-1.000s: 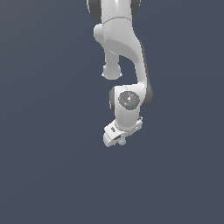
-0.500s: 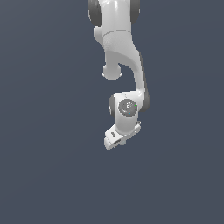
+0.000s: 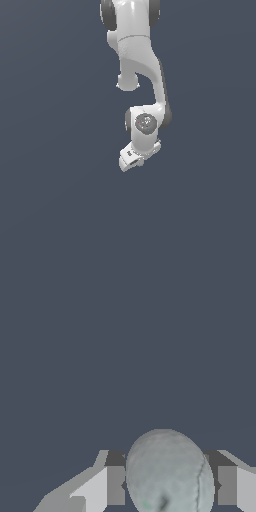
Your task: Pick up the object and move it to a goal position.
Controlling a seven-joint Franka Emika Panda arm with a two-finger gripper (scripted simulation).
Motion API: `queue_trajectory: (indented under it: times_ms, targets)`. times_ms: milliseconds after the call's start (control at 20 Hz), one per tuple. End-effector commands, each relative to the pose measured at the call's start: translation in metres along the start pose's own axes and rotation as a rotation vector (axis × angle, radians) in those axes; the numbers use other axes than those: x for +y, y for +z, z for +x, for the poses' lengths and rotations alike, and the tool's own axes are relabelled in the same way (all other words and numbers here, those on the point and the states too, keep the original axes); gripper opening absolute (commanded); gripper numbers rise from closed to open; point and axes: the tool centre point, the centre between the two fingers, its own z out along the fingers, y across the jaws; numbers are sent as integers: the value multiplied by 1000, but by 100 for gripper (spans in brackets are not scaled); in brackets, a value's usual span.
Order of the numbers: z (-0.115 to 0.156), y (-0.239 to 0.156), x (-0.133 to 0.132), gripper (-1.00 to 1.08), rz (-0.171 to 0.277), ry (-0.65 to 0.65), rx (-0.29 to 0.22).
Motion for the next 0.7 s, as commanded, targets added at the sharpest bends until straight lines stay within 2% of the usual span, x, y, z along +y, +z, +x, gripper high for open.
queue_trajectory:
  times_ms: [0,350,650]
  targets:
    - [0,0,0,-100,0,0,0]
    - [-6,-6,4,-100,0,0,0]
    - [-25,-26,14,-100,0,0,0]
